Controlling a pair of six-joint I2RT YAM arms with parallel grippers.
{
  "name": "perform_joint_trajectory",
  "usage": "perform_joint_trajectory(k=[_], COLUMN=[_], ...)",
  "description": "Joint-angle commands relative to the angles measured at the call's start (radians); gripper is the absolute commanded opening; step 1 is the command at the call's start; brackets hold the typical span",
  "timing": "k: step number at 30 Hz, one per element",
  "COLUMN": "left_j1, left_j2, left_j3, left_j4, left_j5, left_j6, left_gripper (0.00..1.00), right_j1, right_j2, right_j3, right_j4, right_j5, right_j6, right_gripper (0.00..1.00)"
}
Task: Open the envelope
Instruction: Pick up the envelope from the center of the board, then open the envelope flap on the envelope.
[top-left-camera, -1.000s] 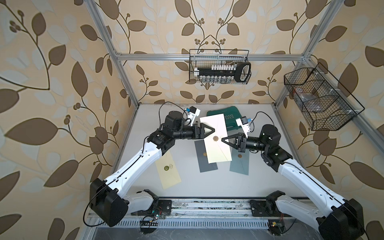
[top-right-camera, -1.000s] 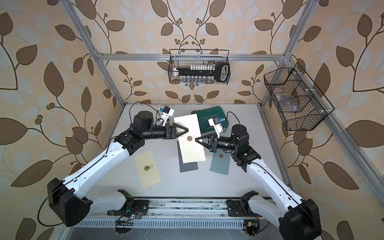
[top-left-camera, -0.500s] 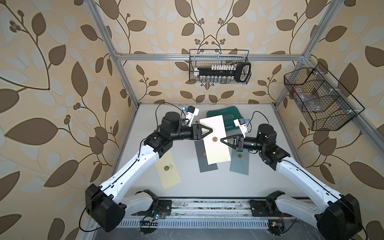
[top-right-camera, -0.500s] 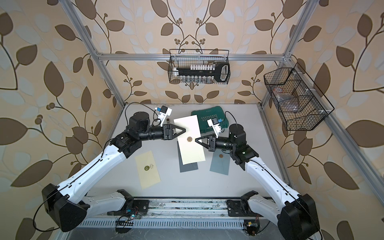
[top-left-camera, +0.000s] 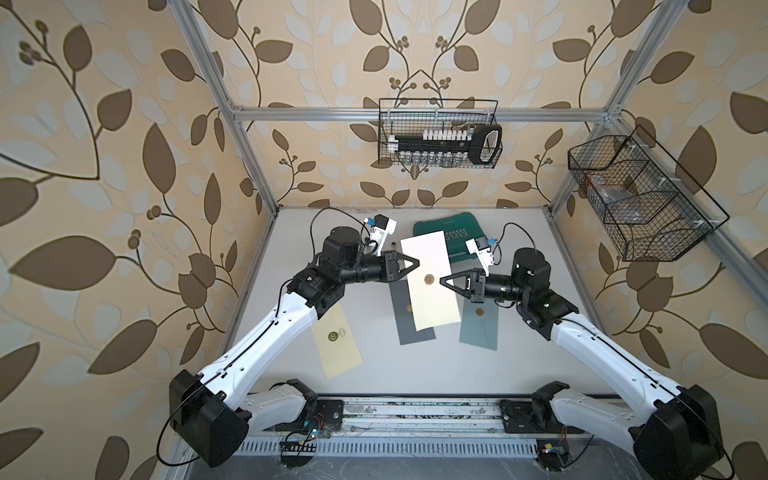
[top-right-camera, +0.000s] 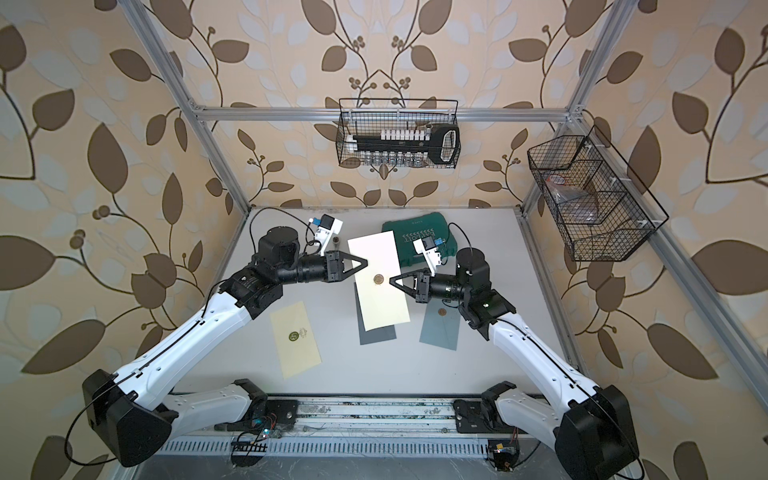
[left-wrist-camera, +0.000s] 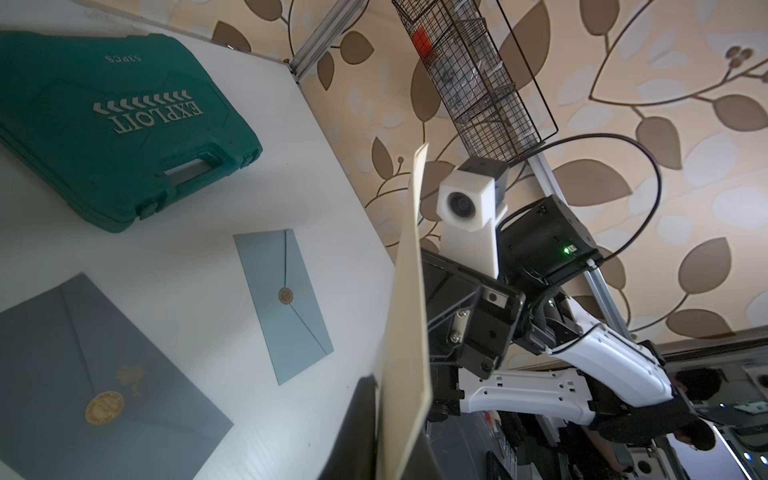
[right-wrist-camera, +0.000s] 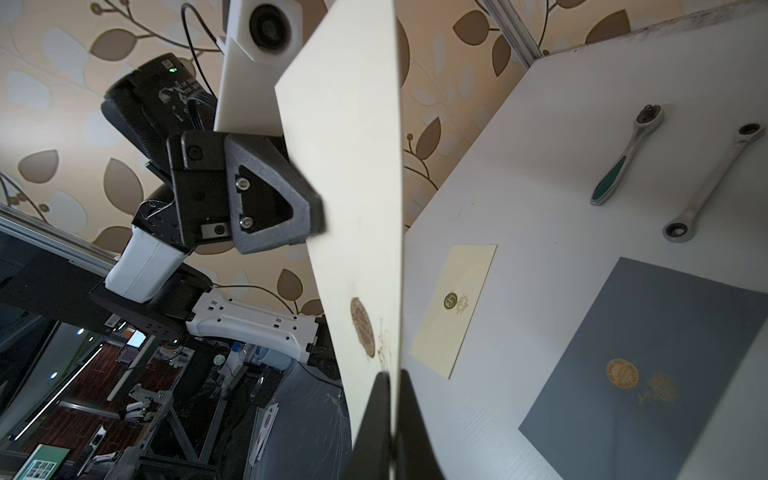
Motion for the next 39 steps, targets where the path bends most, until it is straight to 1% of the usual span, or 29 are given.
perform_joint_trajectory(k=[1,3,4,5,6,9,12,14,15,17,19,22,24,26,28,30,33,35,36,37,38,39], left_j1=[-0.013,-0.018,-0.022,-0.025,-0.033,-0.084,-0.127,-0.164,-0.189,-0.239,-0.285,-0.334,-0.351,-0.358,-0.362,-0.365,-0.37,-0.372,-0.373,-0.373,-0.373,-0.373], left_j2=[-0.037,-0.048,-0.053,-0.058,-0.063,-0.073,-0.067,-0.05,-0.037,-0.016,-0.004,-0.001,0.002,0.005,0.009,0.013,0.021,0.026,0.029,0.033,0.036,0.039], left_j3=[-0.004,-0.004,-0.004,-0.003,0.0,0.002,-0.006,-0.002,0.004,0.01,0.005,-0.016,-0.032,-0.045,-0.057,-0.06,-0.06,-0.059,-0.057,-0.054,-0.051,-0.048], left_j4=[0.027,-0.006,-0.022,-0.039,-0.066,-0.132,-0.164,-0.183,-0.196,-0.199,-0.182,-0.13,-0.108,-0.089,-0.073,-0.063,-0.057,-0.059,-0.066,-0.074,-0.084,-0.091], left_j5=[-0.002,-0.041,-0.057,-0.076,-0.111,-0.257,-0.411,-0.525,-0.597,-0.71,-0.803,-0.876,-0.897,-0.902,-0.901,-0.899,-0.891,-0.894,-0.903,-0.911,-0.919,-0.922], left_j6=[0.033,0.061,0.074,0.094,0.117,0.183,0.213,0.228,0.234,0.262,0.284,0.311,0.32,0.322,0.322,0.318,0.31,0.303,0.293,0.29,0.285,0.287], left_gripper=[0.0,0.0,0.0,0.0,0.0,0.0,0.0,0.0,0.0,0.0,0.0,0.0,0.0,0.0,0.0,0.0,0.0,0.0,0.0,0.0,0.0,0.0], right_j1=[0.007,0.006,0.007,0.007,0.007,0.005,0.004,0.001,-0.004,-0.025,-0.042,-0.067,-0.064,-0.044,0.022,0.133,0.291,0.381,0.422,0.444,0.461,0.475], right_j2=[0.002,-0.01,-0.017,-0.024,-0.03,-0.057,-0.085,-0.091,-0.094,-0.097,-0.095,-0.076,-0.052,-0.028,-0.017,-0.011,0.012,0.042,0.062,0.086,0.113,0.135], right_j3=[0.007,0.018,0.023,0.029,0.039,0.072,0.092,0.098,0.099,0.094,0.072,0.032,0.036,0.067,0.124,0.186,0.256,0.299,0.324,0.35,0.382,0.405], right_j4=[-0.046,-0.098,-0.12,-0.149,-0.192,-0.309,-0.398,-0.421,-0.423,-0.408,-0.377,-0.344,-0.342,-0.372,-0.453,-0.544,-0.615,-0.645,-0.657,-0.674,-0.7,-0.713], right_j5=[0.053,0.1,0.119,0.143,0.174,0.294,0.437,0.518,0.527,0.503,0.477,0.444,0.423,0.43,0.528,0.718,0.957,1.081,1.133,1.156,1.162,1.168], right_j6=[-0.004,-0.021,-0.028,-0.036,-0.047,-0.076,-0.063,0.007,0.036,0.121,0.179,0.205,0.205,0.205,0.154,0.103,0.064,0.053,0.052,0.056,0.063,0.069], right_gripper=[0.12,0.14,0.23,0.36,0.44,0.58,0.67,0.68,0.68,0.67,0.62,0.58,0.53,0.5,0.5,0.49,0.5,0.49,0.5,0.51,0.54,0.54])
